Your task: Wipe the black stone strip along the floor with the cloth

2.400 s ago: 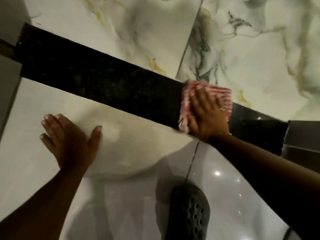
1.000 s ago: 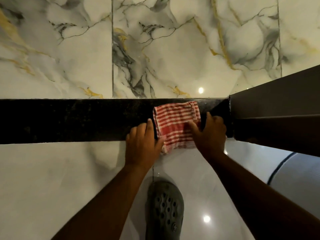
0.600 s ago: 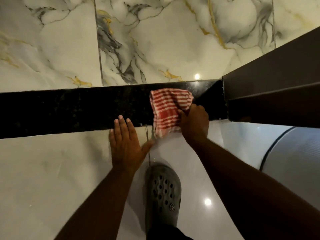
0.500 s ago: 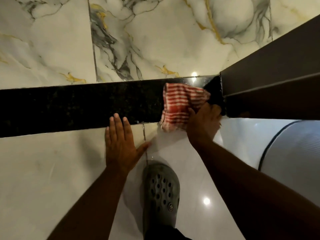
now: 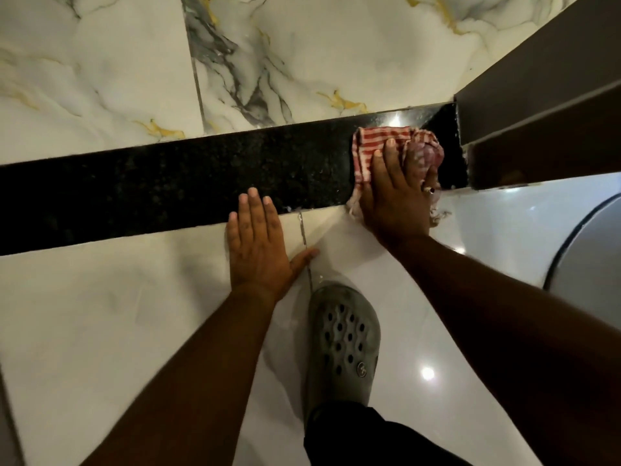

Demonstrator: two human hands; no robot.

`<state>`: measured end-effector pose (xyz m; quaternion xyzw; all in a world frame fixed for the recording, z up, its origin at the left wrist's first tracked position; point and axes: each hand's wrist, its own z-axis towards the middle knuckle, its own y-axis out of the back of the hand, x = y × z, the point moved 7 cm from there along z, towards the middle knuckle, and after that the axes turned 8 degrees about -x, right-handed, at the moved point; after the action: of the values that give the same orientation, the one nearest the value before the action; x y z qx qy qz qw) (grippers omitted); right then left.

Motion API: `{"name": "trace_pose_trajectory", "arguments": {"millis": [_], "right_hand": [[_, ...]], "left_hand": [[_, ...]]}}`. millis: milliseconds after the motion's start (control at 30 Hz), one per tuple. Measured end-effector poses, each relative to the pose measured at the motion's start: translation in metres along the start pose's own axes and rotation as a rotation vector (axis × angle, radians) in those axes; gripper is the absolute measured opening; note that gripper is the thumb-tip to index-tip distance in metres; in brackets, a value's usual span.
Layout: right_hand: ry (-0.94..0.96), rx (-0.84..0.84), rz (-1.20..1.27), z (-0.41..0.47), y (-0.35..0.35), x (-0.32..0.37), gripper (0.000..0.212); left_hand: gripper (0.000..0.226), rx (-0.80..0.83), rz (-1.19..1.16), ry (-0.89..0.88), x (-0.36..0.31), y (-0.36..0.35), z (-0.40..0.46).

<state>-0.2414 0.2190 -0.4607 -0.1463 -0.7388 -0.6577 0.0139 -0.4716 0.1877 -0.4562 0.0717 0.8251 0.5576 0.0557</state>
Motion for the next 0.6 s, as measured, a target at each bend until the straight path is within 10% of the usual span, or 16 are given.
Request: {"name": "trace_pose_trajectory", "arguments": {"millis": [167,600], "right_hand": [[-0.115,0.021,0.111,0.007,0.025,0.0,0.029],[-0.726,-0.24,1.106,-0.184,0.396,-0.058,0.031]], "left_hand": [[0.115,-0.08,0.073,-0.126,0.01,0.05,-0.006],[0.116,-0.04,-0.017,-0.424,-0.129,0.296,-0.17]]}}
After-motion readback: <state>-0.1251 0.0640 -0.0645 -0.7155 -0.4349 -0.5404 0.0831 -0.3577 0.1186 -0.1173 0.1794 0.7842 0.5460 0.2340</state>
